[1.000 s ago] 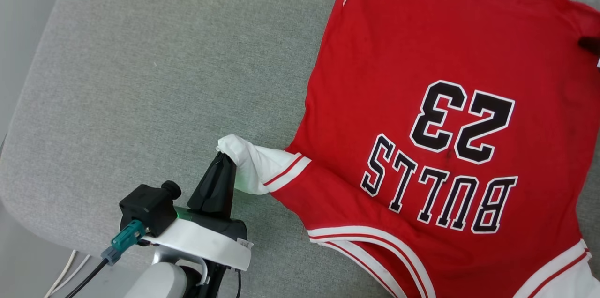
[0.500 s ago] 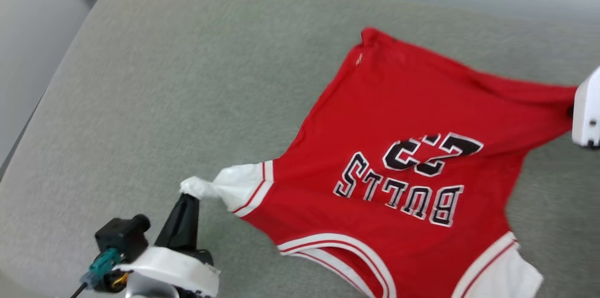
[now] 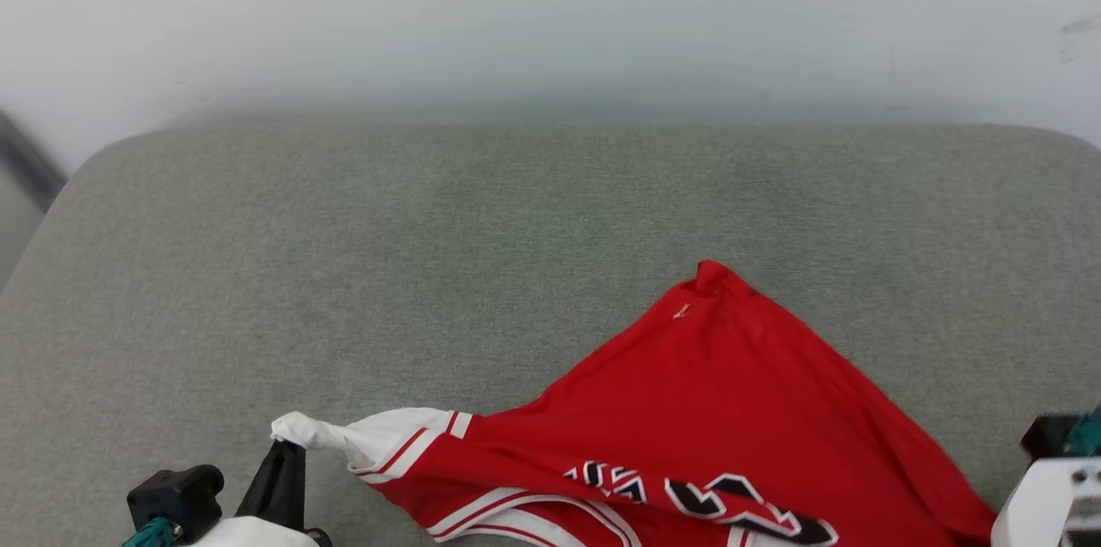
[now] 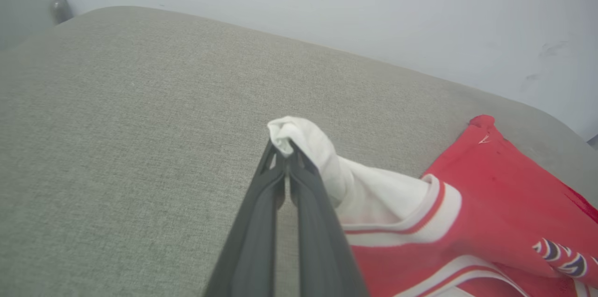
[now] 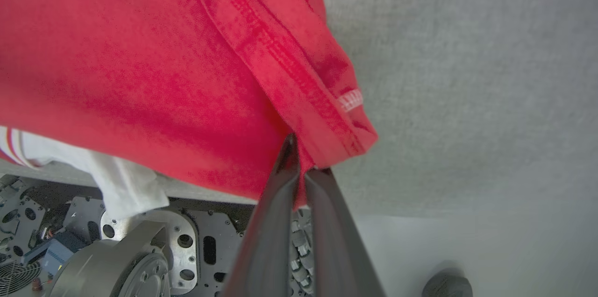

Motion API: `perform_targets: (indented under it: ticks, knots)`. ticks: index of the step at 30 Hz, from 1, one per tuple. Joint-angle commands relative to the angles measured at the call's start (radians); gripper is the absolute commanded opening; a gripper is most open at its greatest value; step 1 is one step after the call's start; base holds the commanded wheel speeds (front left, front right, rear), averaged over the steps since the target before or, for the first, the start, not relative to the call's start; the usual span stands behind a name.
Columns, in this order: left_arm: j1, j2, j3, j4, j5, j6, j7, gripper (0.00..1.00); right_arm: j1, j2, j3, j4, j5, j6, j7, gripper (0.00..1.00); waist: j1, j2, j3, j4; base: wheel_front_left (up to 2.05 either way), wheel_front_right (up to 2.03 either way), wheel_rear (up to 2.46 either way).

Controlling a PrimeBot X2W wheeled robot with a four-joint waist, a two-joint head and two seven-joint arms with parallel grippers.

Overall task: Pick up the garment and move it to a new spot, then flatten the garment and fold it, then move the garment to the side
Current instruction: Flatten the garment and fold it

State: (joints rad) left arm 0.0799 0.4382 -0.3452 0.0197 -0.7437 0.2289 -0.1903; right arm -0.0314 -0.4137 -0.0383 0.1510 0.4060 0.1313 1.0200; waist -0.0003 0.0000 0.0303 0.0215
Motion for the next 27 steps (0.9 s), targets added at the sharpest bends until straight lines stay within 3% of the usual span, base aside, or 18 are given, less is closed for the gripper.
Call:
perform_targets:
  ticks: [1,2,3,4,5,6,10,19,23,27]
  knots:
    - [0.015,0.006,0.004,0.0,-0.005,0.004,0.003,0.0,0.059,0.031,-0.008,-0.021,0.009,-0.001,0.008,0.0,0.0003,0.0,-0.036,-0.039,0.0,0.0,0.0]
    - [0.016,0.005,0.003,-0.001,-0.006,0.006,0.005,0.0,0.089,0.039,-0.01,-0.037,0.003,-0.001,0.002,0.0,0.0003,0.0,-0.038,-0.045,0.0,0.0,0.0]
    - [0.017,0.005,0.0,-0.002,-0.007,0.006,0.009,0.0,0.117,0.06,-0.02,-0.042,0.009,-0.001,-0.004,0.14,0.0003,0.0,-0.038,-0.05,0.0,0.0,0.0]
    - [0.019,0.004,-0.002,-0.002,-0.008,0.006,0.01,0.0,0.143,0.078,-0.028,-0.045,0.01,-0.001,-0.016,0.41,0.0003,0.0,-0.04,-0.054,0.0,0.0,0.0]
    - [0.02,0.005,-0.003,-0.002,-0.009,0.005,0.013,0.0,0.158,0.09,-0.038,-0.051,0.002,-0.001,-0.039,0.82,0.0003,0.0,-0.04,-0.056,0.0,0.0,0.0]
    - [0.021,0.006,-0.004,-0.003,-0.011,0.005,0.014,0.0,0.167,0.115,-0.057,-0.05,0.01,-0.001,-0.063,1.0,0.0003,0.0,-0.039,-0.059,0.0,0.0,0.0]
    - [0.019,0.012,-0.007,-0.007,-0.011,0.006,0.022,0.0,0.17,0.155,-0.093,-0.07,0.025,-0.001,-0.183,1.0,0.0003,0.0,-0.035,-0.067,0.0,0.0,0.0]
    - [-0.017,0.015,-0.017,-0.038,0.003,0.009,0.033,0.0,-0.003,0.183,-0.115,-0.056,0.022,-0.001,-0.653,1.0,0.0003,0.0,0.005,-0.059,0.0,0.0,0.0]
    - [-0.054,0.016,-0.021,-0.058,0.013,0.003,0.034,0.0,-0.138,0.172,-0.065,0.021,0.036,-0.001,-0.693,1.0,0.0003,0.0,0.057,-0.039,0.0,0.0,0.0]
    - [-0.1,0.011,-0.036,-0.071,0.028,-0.011,0.032,0.0,-0.282,0.148,0.007,0.103,0.054,-0.001,-0.62,1.0,0.0003,0.0,0.114,-0.005,0.0,0.0,0.0]
